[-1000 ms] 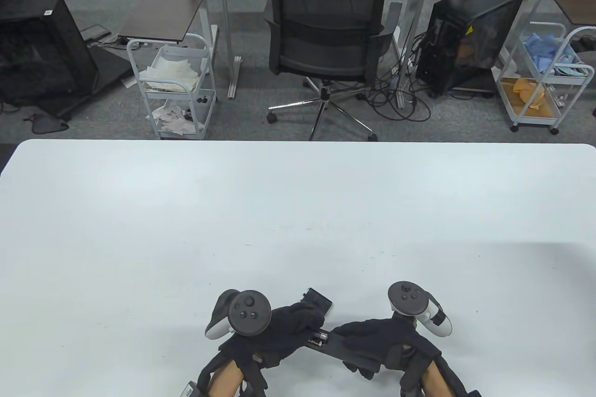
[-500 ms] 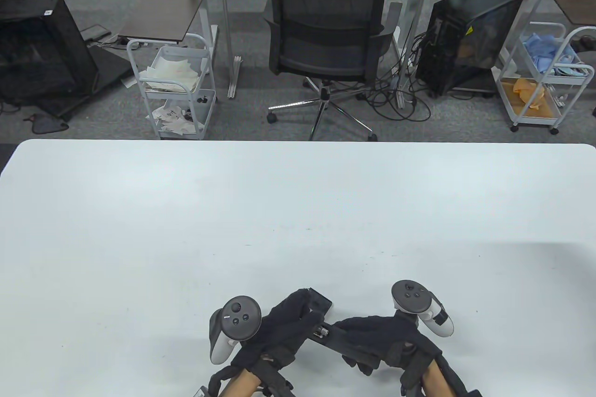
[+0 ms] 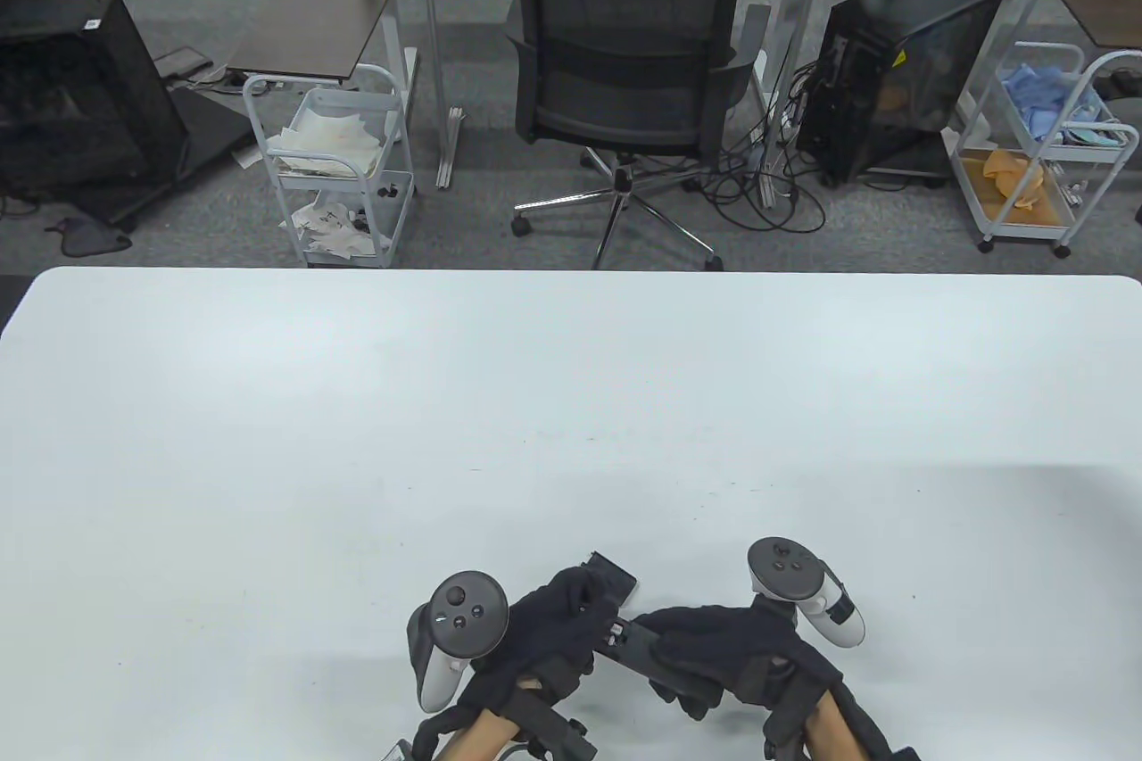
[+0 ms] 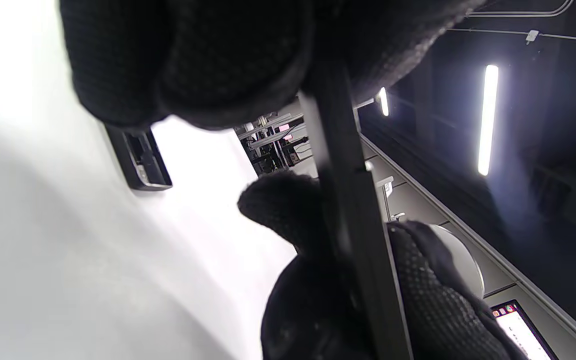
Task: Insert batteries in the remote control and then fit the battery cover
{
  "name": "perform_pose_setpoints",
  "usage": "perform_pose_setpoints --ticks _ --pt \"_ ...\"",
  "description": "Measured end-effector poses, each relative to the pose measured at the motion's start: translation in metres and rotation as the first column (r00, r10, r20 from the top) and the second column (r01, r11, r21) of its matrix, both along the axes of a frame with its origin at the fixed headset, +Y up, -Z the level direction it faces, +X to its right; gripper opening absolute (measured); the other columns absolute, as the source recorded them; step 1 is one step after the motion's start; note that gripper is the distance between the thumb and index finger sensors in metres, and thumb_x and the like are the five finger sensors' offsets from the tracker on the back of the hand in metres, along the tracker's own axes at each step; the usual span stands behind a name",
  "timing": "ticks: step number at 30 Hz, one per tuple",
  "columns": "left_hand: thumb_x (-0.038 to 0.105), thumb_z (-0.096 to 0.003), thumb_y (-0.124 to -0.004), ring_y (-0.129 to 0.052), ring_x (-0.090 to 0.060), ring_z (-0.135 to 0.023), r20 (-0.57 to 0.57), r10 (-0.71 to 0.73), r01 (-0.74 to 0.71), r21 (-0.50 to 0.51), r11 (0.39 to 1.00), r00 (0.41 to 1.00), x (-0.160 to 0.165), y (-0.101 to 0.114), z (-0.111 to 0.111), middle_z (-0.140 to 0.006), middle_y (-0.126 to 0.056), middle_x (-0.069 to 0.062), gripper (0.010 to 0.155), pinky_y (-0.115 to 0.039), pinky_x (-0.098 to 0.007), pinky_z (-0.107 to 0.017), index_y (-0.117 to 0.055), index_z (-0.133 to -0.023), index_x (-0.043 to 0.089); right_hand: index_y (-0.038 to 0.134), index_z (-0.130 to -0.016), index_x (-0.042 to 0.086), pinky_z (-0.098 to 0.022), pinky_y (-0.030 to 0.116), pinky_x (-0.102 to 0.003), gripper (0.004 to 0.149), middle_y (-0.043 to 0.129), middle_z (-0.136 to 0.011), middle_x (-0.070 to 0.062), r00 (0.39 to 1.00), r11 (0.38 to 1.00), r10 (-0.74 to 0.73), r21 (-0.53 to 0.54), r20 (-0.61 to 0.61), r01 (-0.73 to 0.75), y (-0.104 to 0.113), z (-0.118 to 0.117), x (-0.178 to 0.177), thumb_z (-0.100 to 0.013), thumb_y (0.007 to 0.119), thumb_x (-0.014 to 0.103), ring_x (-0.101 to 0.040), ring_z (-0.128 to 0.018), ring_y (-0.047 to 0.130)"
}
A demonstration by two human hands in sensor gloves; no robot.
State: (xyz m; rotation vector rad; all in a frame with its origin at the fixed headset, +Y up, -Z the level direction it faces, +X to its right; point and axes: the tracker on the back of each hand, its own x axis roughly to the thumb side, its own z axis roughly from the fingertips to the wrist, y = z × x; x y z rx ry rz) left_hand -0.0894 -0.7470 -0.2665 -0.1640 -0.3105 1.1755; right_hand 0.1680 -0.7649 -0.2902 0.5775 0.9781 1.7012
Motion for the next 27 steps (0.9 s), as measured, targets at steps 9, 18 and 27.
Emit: perform_pose_setpoints --ticks 9,18,27 --pt "0.023 -0.0612 -0.066 -0.102 -0.019 -0.031 0.056 0.051 -0.051 0.001 0.999 0.997 -0.008 0.000 -0.003 -0.065 -0.094 -0.028 0.043 -0.087 -0.051 -0.046 -0.074 -0.096 -0.003 0.062 -0.108 0.015 -0.058 0.079 -0.041 0.056 0.095 -0.078 -0.010 1.000 1.000 -0.012 0.026 0.019 0.011 0.004 0.000 0.004 -0.059 0.070 0.041 -0.015 -0.045 0.098" --pt "0.024 -0.0623 -0.064 -0.102 -0.024 -0.038 0.029 -0.039 0.037 0.065 0.997 0.999 -0.015 0.006 -0.004 -0.074 -0.091 -0.029 0.044 -0.082 -0.054 -0.050 -0.071 -0.099 0.000 0.062 -0.108 0.013 -0.058 0.080 -0.041 0.056 0.095 -0.077 -0.011 0.998 0.998 -0.020 0.060 0.052 0.017 0.008 -0.001 0.011 -0.058 0.071 0.039 -0.015 -0.044 0.099" --pt "0.028 -0.0636 -0.066 -0.067 -0.043 -0.098 0.023 -0.548 0.540 0.135 0.831 0.836 -0.006 0.017 -0.018 -0.114 -0.060 -0.020 0.049 -0.052 -0.067 -0.073 -0.058 -0.111 0.015 0.062 -0.108 0.013 -0.058 0.080 -0.041 0.056 0.095 -0.077 -0.010 0.981 0.993 -0.106 0.078 0.161 0.094 0.013 -0.006 0.031 -0.058 0.071 0.039 -0.015 -0.044 0.099"
